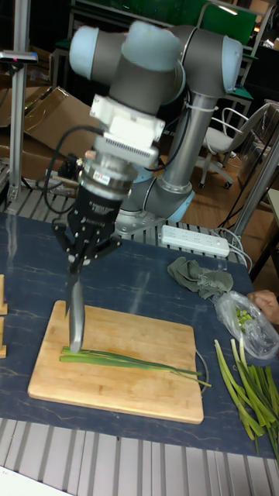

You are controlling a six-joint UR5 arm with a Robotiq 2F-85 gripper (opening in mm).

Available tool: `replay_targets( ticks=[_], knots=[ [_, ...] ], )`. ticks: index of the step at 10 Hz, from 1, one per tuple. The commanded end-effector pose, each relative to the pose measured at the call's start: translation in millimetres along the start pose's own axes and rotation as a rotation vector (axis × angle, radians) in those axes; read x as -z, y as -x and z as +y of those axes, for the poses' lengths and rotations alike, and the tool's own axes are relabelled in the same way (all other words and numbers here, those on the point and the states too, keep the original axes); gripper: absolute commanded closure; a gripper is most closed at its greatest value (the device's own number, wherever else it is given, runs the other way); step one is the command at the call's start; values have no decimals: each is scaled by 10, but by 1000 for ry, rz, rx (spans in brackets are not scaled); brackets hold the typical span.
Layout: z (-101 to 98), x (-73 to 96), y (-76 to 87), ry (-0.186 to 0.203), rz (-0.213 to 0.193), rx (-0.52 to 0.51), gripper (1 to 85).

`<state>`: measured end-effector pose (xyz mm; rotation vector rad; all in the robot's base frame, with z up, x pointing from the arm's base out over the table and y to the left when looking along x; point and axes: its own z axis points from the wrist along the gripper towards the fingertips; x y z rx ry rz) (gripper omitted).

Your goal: Chop the scallions

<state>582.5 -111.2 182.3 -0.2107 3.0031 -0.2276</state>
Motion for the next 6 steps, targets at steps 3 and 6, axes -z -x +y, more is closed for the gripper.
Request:
replay_targets(
  ticks=[3, 6],
  knots=[
    [158, -232, 75, 86, 44, -110, 843],
    [-8, -204, -12, 80, 44, -197, 843]
  ],
)
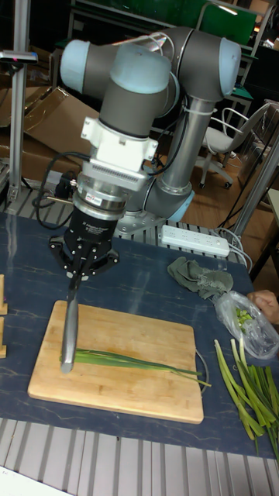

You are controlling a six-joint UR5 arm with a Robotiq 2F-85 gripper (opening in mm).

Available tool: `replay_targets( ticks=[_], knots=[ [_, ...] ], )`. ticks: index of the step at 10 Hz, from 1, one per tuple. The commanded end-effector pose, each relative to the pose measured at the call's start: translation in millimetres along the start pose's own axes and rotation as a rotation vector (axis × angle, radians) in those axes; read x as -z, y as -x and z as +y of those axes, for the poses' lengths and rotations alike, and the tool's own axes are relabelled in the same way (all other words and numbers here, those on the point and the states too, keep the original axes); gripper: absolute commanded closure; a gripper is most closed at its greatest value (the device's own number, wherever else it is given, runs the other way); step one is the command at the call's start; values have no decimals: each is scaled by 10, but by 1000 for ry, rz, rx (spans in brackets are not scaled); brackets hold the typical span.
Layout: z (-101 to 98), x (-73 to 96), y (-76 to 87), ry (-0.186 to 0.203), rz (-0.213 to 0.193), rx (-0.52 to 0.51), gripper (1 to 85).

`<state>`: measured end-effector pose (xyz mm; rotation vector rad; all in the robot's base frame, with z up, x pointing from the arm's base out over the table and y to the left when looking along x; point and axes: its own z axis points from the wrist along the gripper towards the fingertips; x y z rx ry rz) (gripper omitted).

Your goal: Chop the scallions

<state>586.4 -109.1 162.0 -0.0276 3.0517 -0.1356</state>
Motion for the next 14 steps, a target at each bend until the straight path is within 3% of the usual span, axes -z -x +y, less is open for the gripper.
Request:
replay_targets(
  ticks=[1, 3, 4, 5, 6, 8, 9, 12, 14],
  knots=[
    [-66, 0, -84, 21, 25, -76, 843],
    [42, 5, -109, 62, 37, -86, 843],
    [78, 7, -89, 76, 29, -81, 843],
    [127, 10, 0, 97, -4, -80, 843],
    [99, 8, 35, 86, -19, -67, 843],
    [56, 4, 6, 69, -8, -50, 843],
    [66, 3, 75, 69, 0, -39, 843],
    [204, -180, 566, 49, 19, -34, 843],
    [283, -323, 676, 32, 25, -41, 843]
  ],
)
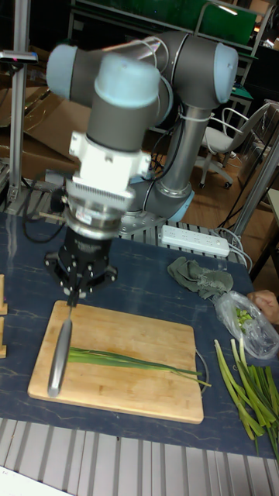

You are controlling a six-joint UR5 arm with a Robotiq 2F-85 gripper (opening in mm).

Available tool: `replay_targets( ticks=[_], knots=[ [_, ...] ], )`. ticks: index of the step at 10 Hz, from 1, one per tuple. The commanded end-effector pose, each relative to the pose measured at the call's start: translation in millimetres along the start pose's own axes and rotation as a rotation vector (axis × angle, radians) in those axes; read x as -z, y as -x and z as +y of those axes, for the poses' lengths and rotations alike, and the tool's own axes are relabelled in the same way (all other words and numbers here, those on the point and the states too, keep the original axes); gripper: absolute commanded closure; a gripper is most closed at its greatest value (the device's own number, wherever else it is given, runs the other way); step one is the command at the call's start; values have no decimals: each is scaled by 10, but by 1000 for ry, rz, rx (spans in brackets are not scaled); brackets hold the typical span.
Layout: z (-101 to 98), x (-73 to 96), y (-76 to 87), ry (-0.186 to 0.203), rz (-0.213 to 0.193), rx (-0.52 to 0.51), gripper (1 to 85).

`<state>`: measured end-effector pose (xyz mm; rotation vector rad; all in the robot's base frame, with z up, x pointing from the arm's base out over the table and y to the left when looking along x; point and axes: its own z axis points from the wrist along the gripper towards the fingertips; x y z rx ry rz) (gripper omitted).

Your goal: Chop the scallions

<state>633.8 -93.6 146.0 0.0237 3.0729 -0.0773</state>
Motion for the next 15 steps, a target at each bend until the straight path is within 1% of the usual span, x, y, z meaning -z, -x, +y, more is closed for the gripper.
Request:
replay_targets(
  ticks=[1, 2, 3, 4, 5, 6, 8, 9, 11, 12, 13, 15],
  knots=[
    [148, -192, 184, 2, 23, -2, 843],
    [299, -231, 125, 55, 43, -26, 843],
    [395, -248, 121, 86, 41, -41, 843],
    [301, -271, 153, 54, 24, -20, 843],
    [276, -313, 194, 65, 3, -17, 843],
    [219, -382, 238, 67, -23, -7, 843],
    [215, -471, 301, 65, -63, -1, 843],
    [240, -501, 313, 63, -71, 0, 843],
    [235, -582, 316, 46, -90, 8, 843],
    [194, -626, 310, 35, -102, 23, 843],
    [178, -653, 286, 36, -109, 29, 843],
    [149, -648, 245, 36, -107, 38, 843]
  ],
)
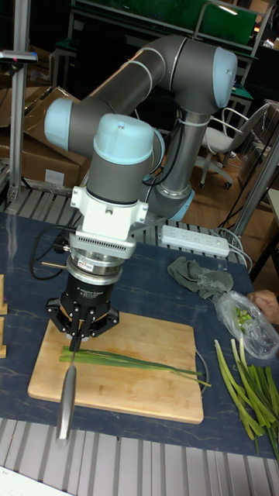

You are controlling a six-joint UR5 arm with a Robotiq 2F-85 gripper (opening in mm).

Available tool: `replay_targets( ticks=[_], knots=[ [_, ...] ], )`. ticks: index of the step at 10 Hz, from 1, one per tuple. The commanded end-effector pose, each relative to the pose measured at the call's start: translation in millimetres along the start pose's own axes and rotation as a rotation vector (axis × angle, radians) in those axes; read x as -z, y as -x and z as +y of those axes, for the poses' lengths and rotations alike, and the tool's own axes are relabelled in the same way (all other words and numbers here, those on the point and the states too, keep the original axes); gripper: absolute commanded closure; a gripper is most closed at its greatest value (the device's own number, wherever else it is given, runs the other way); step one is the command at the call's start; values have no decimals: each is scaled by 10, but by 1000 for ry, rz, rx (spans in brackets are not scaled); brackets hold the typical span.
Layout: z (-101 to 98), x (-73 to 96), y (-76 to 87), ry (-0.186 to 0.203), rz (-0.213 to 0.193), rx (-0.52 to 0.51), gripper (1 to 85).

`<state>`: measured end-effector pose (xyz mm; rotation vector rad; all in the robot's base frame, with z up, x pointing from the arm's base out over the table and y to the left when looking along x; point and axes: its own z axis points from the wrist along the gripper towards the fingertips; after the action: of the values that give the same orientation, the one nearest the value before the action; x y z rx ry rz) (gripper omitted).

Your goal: Chop the scallions

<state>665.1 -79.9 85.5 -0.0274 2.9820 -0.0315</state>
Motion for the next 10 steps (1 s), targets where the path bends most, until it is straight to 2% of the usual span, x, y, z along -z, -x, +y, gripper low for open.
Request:
replay_targets(
  ticks=[1, 5, 10],
  knots=[
    [-28, -19, -53, 7, -10, 10, 843],
    [48, 58, -184, 22, 9, 6, 843],
    [62, 5, -221, 19, 6, 7, 843]
  ],
)
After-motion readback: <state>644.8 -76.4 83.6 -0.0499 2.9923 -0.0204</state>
